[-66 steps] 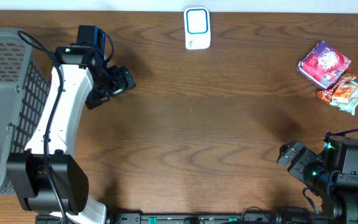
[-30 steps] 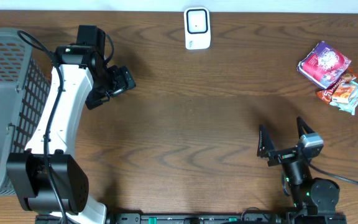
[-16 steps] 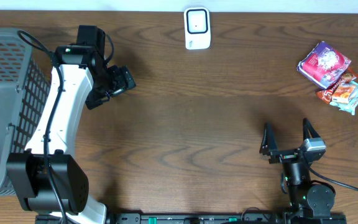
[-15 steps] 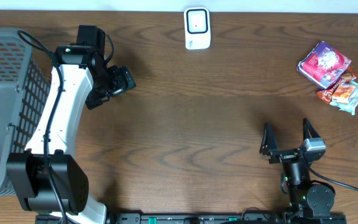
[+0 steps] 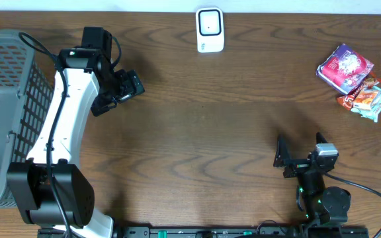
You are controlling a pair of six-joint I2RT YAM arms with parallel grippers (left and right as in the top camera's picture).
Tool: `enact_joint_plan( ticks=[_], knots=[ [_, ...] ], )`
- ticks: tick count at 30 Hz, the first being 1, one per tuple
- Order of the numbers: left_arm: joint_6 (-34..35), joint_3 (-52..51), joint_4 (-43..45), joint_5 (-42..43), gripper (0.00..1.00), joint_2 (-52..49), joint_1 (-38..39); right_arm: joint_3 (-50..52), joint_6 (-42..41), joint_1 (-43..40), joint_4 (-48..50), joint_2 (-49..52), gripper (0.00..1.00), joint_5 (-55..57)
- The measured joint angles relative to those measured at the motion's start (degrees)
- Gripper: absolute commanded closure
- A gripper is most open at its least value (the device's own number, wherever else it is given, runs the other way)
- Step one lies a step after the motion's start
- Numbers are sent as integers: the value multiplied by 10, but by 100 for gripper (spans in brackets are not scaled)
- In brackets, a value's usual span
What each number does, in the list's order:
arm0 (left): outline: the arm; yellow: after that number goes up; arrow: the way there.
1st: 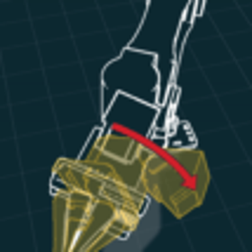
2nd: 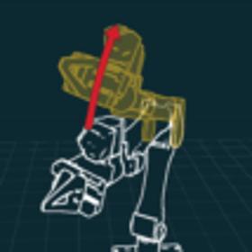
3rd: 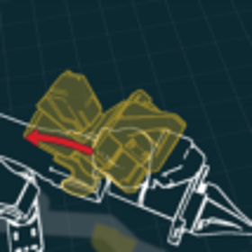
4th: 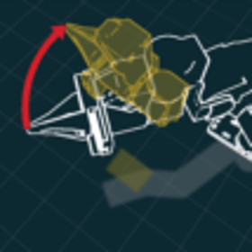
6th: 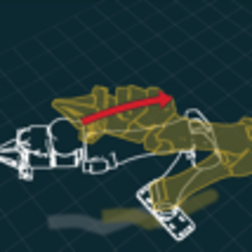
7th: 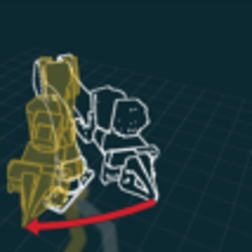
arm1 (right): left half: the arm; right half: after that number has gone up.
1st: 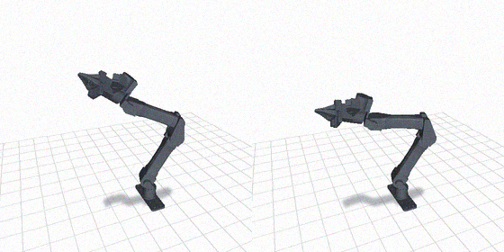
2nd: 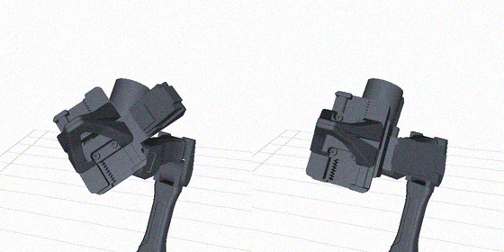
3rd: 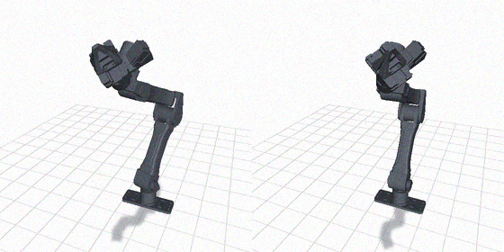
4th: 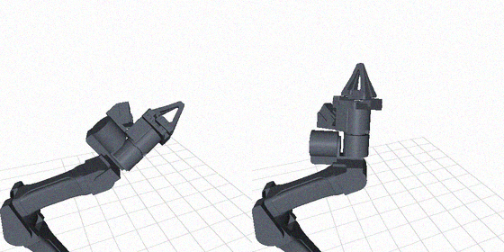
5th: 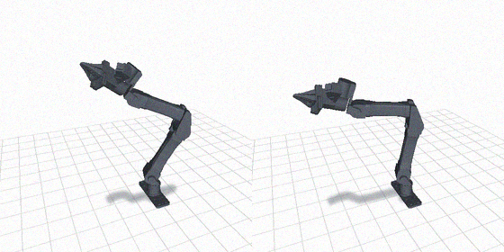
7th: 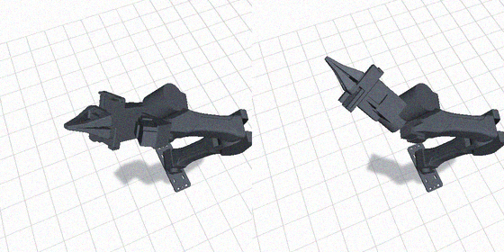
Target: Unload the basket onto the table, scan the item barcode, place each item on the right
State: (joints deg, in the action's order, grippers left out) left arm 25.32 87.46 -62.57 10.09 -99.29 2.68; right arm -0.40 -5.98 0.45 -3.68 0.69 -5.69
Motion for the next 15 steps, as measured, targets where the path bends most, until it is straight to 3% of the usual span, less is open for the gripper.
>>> enact_joint_plan(
  ticks=[15],
  knots=[
    [0, 0, 0, 0, 2, 0, 0, 0, 47, 0, 0, 0, 1, 4]
  ],
)
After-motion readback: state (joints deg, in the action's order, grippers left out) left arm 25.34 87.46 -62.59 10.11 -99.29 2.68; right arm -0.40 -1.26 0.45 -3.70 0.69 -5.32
